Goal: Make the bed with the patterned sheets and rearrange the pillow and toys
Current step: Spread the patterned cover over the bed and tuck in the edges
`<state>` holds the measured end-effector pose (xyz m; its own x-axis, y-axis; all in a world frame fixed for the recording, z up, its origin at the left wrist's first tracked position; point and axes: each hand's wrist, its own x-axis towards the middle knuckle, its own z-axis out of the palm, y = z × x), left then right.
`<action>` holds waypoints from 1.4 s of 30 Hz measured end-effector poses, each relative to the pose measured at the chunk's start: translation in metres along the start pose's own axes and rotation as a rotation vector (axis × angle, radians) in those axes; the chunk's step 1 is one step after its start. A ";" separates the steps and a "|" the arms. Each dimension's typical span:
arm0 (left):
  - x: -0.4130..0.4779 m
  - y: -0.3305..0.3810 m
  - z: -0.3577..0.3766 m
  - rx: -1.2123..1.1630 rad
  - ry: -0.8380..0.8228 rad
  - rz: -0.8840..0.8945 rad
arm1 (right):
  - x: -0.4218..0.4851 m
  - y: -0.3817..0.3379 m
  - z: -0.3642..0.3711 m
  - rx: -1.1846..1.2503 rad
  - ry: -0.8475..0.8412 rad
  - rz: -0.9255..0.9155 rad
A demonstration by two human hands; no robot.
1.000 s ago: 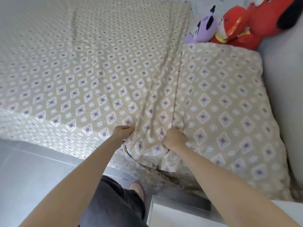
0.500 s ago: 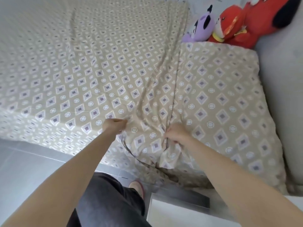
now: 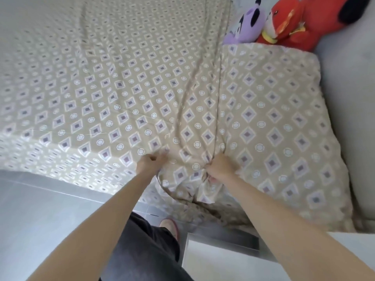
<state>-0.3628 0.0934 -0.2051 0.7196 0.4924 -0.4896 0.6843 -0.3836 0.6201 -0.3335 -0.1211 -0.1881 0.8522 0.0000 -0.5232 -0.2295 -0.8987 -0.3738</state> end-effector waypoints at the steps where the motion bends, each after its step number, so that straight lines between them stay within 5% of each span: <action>1: -0.001 -0.001 -0.001 0.027 -0.018 -0.004 | 0.000 0.000 -0.001 0.079 -0.050 0.013; 4: -0.006 -0.008 -0.005 0.093 -0.127 -0.008 | -0.003 -0.003 -0.007 0.238 -0.204 0.116; 7: -0.014 -0.023 -0.006 0.207 -0.256 -0.015 | -0.008 -0.004 0.001 0.105 -0.246 0.076; 12: -0.020 -0.029 -0.028 0.153 -0.113 0.051 | -0.012 -0.011 0.007 0.211 -0.323 0.086; 16: -0.033 -0.030 -0.025 0.129 -0.106 0.049 | -0.021 -0.002 0.022 0.084 -0.188 -0.039; 20: -0.043 -0.032 -0.020 -0.114 -0.268 -0.080 | -0.024 0.016 0.029 0.090 -0.405 -0.094; 27: -0.060 -0.015 -0.034 -0.178 -0.368 0.022 | -0.034 0.006 0.045 -0.152 -0.723 -0.304; 32: -0.059 -0.019 -0.052 -0.189 -0.360 0.180 | -0.041 -0.019 0.086 -0.234 -0.623 -0.380; 37: -0.038 -0.042 -0.058 -0.074 -0.192 0.264 | -0.038 -0.038 0.131 -0.351 -0.775 -0.324; 42: -0.008 -0.084 -0.030 0.084 -0.138 0.183 | -0.007 -0.024 0.156 -0.177 -0.457 -0.070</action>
<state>-0.4298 0.1451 -0.2349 0.8380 0.2990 -0.4564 0.5440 -0.5232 0.6561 -0.4075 -0.0311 -0.2954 0.5603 0.2203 -0.7985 -0.0617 -0.9502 -0.3054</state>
